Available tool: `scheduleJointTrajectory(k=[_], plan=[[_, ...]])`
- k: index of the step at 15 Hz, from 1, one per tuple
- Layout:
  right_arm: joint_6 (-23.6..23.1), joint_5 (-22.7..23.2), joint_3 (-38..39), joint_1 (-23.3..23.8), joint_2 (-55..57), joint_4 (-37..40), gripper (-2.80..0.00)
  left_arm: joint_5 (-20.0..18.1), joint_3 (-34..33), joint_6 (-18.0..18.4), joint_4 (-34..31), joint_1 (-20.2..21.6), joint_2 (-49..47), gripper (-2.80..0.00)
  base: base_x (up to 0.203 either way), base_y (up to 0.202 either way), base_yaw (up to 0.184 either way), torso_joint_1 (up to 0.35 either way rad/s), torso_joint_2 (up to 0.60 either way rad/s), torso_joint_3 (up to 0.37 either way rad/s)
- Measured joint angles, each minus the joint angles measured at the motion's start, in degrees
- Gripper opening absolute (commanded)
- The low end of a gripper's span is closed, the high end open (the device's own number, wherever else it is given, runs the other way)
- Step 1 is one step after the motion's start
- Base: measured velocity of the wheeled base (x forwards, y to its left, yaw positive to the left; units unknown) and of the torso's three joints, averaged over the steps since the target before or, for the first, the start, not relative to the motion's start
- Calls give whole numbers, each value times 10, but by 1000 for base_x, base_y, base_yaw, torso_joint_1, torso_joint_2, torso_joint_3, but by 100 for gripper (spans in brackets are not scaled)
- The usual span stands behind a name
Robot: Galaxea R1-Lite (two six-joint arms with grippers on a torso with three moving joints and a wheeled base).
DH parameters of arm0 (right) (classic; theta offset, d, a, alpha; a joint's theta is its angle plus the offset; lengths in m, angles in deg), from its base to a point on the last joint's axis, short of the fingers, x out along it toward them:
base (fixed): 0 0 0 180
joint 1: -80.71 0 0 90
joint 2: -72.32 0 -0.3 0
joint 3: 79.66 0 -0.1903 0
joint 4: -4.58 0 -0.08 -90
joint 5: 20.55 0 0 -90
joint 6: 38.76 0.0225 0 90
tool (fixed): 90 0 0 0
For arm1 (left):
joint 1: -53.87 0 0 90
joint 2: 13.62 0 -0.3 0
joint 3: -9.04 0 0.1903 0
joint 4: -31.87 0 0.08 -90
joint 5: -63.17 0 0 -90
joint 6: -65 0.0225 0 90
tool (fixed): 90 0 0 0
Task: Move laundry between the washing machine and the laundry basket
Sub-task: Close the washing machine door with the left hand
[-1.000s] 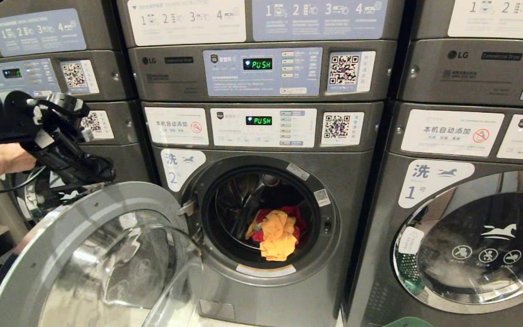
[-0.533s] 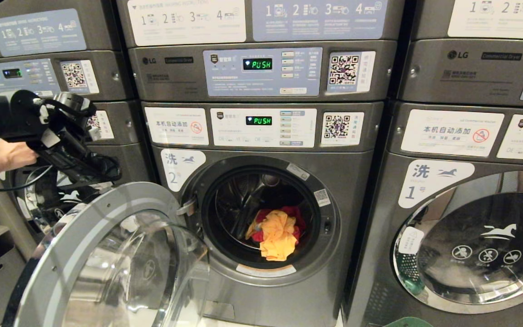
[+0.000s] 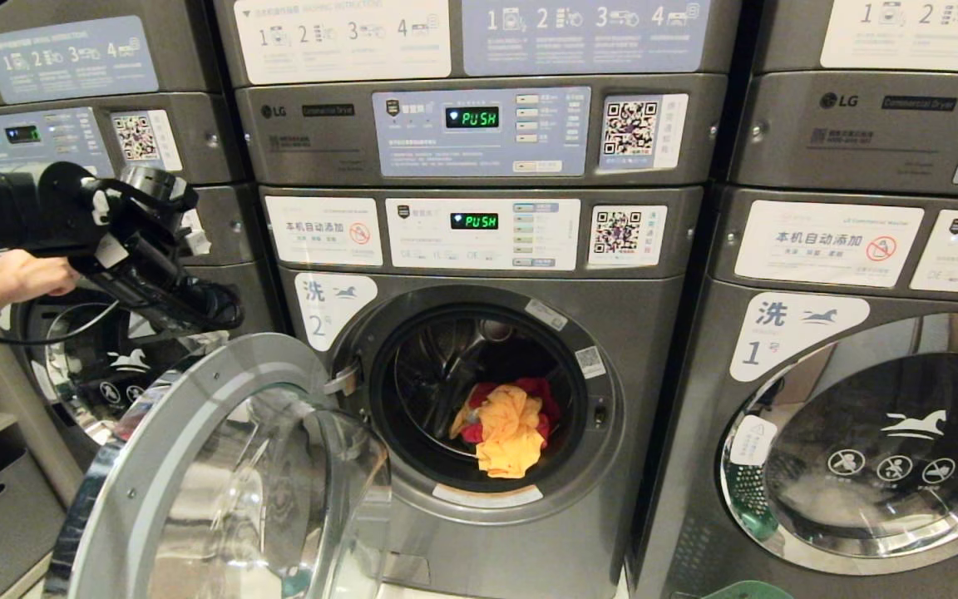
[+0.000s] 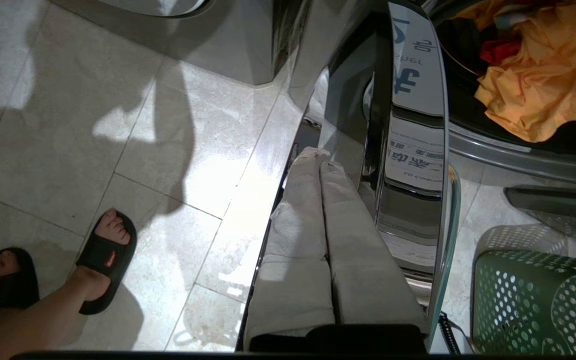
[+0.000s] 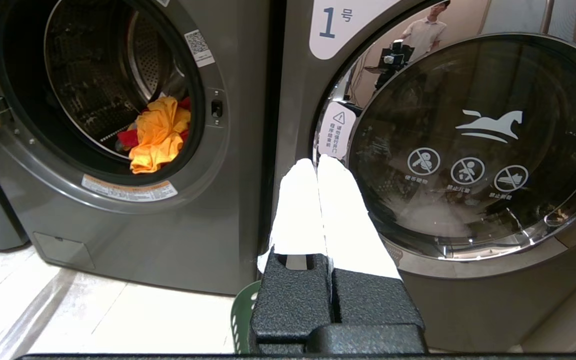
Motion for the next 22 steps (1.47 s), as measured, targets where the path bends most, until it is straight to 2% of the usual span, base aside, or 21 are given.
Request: scheduleJointTrajectory(k=[7, 9, 13, 19, 22], plan=[[0, -3, 0, 0, 0, 0, -280, -9, 0, 0, -5, -24, 1, -280, 0, 0, 0, 0, 0, 0], [0, -3, 0, 0, 0, 0, -280, -9, 0, -1, -24, -36, 6, -280, 0, 0, 0, 0, 0, 0], [1, -3, 0, 0, 0, 0, -280, -23, 0, -19, -32, -62, 15, -280, 0, 0, 0, 0, 0, 0], [0, -3, 0, 0, 0, 0, -280, -28, 0, -47, -24, -154, 13, -280, 0, 0, 0, 0, 0, 0], [0, -3, 0, 0, 0, 0, -280, -33, 0, -66, 10, -195, 6, -280, 0, 0, 0, 0, 0, 0]])
